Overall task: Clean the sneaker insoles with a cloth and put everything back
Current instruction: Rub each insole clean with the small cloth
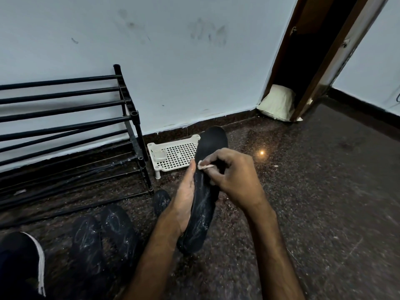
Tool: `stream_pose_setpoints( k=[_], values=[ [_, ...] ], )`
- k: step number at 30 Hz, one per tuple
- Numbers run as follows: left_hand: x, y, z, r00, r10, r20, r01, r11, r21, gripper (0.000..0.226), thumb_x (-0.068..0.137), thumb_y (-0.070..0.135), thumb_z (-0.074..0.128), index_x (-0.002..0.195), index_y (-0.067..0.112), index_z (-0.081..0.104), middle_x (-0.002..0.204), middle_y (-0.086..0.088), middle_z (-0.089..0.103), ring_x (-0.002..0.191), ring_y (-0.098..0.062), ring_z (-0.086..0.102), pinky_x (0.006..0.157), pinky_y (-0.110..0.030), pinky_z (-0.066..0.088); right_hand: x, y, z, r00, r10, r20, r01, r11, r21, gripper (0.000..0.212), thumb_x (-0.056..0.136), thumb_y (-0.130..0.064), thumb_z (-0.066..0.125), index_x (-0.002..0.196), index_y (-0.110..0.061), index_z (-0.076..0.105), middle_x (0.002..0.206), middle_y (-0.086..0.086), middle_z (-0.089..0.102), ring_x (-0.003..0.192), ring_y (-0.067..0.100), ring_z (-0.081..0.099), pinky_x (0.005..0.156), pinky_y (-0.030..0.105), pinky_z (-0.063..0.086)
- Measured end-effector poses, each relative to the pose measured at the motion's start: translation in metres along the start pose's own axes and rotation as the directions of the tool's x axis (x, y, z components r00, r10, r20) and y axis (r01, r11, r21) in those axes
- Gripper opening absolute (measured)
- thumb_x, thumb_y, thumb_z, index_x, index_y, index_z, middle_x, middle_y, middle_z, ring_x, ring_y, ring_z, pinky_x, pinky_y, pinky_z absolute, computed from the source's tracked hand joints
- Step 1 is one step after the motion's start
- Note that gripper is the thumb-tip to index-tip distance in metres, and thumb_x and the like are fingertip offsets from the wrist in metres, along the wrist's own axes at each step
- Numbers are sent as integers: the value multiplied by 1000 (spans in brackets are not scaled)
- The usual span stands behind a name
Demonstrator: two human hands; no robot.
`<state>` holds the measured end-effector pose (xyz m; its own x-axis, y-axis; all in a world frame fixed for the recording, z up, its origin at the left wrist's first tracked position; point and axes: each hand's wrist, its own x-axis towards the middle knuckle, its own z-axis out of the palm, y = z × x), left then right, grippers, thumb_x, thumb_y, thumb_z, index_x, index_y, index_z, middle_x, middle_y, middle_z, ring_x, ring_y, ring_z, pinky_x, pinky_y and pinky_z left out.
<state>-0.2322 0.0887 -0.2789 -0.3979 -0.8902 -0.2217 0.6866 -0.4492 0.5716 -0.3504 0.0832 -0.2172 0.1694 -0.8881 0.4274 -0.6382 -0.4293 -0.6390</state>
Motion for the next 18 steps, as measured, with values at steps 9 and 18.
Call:
stream_pose_setpoints(
  k=[9, 18],
  values=[
    [-1, 7, -6, 998, 10, 55, -13, 999, 51, 66, 95, 63, 35, 92, 13, 78, 81, -9, 68, 65, -20, 64, 60, -33, 55, -1, 3, -7, 998, 63, 6, -62, 997, -34, 11, 82, -12, 76, 92, -17, 75, 91, -10, 70, 80, -1, 64, 77, 17, 55],
    [-2, 6, -5, 997, -6, 77, 3, 999, 41, 68, 99, 61, 30, 99, 12, 78, 88, -12, 71, 72, -22, 68, 64, -34, 56, 3, -4, -10, 998, 38, 59, -28, 987, -161, 13, 83, -12, 75, 96, -16, 75, 97, -7, 68, 86, 1, 61, 88, 20, 53]
  ],
)
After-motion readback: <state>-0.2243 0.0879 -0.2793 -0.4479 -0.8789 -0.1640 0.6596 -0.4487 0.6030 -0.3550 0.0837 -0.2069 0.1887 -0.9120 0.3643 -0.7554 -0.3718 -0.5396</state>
